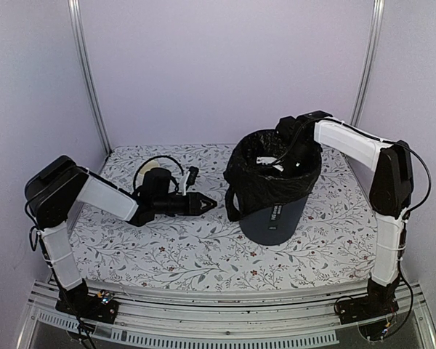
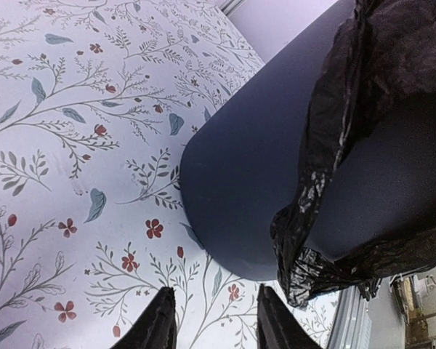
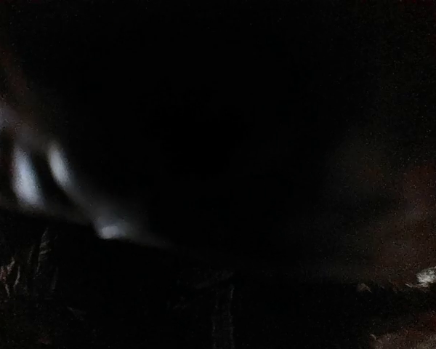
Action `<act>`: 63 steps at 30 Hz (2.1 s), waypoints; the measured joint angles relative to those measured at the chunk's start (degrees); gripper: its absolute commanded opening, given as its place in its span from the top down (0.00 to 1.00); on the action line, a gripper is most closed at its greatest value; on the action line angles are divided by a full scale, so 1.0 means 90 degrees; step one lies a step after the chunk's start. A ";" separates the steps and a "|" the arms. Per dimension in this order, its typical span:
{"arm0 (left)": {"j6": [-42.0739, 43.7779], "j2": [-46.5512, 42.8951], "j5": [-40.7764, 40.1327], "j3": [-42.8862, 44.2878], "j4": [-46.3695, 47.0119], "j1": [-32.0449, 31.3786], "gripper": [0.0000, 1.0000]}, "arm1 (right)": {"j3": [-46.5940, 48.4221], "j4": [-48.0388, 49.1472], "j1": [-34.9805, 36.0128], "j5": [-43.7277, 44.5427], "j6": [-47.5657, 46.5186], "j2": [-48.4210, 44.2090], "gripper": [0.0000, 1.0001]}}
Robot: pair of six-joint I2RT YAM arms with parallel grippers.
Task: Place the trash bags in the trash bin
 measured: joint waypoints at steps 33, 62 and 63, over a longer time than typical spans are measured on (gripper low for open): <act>-0.0151 -0.0158 -0.0002 -0.0238 0.0284 0.0022 0.61 | -0.1222 0.1188 0.0522 0.0381 0.0656 0.0525 0.97; -0.0250 -0.0248 0.0029 -0.0338 0.0447 0.0182 0.61 | -0.0772 0.0789 0.0687 0.0544 0.0831 0.0223 0.97; -0.0255 -0.0248 0.0034 -0.0338 0.0444 0.0192 0.61 | -0.0707 0.0750 0.0687 0.0539 0.0831 0.0168 0.97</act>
